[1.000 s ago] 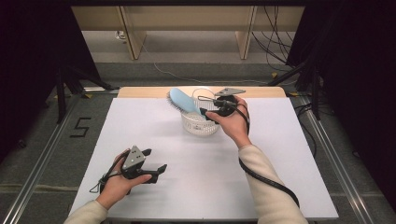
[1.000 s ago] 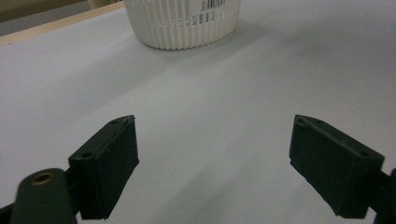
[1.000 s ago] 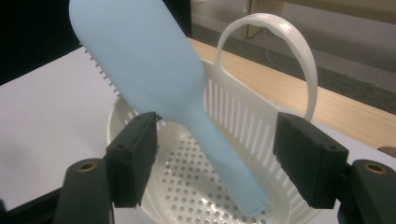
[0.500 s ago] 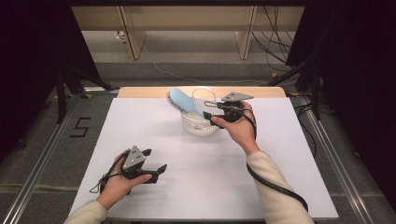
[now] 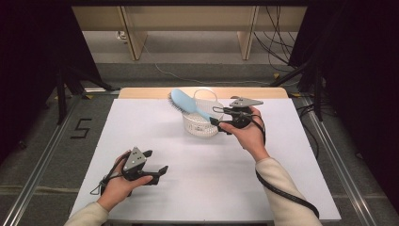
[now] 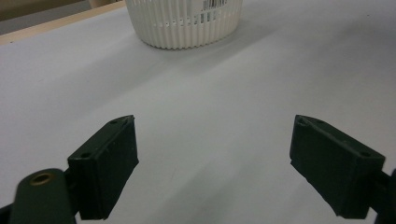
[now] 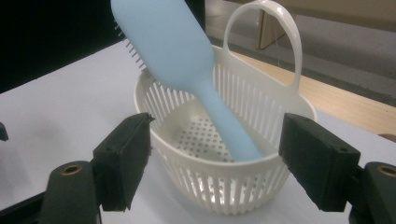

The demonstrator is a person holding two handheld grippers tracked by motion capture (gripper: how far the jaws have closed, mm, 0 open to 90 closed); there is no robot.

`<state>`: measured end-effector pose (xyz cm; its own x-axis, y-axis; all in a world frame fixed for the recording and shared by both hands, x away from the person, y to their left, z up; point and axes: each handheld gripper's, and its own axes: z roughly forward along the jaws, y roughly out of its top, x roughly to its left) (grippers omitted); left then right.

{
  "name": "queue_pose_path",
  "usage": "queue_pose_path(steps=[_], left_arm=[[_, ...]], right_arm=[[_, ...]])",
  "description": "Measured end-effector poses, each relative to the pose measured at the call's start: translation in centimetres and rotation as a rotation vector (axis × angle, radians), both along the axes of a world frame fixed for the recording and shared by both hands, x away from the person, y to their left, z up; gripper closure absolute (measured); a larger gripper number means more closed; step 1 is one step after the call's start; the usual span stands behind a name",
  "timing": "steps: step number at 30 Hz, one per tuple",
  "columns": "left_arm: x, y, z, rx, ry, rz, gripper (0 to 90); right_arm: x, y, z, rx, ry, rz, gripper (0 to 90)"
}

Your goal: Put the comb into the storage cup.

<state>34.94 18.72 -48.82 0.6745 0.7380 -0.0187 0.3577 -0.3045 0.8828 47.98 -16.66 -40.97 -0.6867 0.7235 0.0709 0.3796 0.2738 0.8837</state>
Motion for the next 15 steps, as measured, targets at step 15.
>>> queue_pose_path(steps=[15], left_arm=[[0.0,0.0,0.1,0.0,-0.003,0.002,14.6]], right_arm=[[-2.0,-3.4,-0.1,0.022,0.006,-0.035,25.3]])
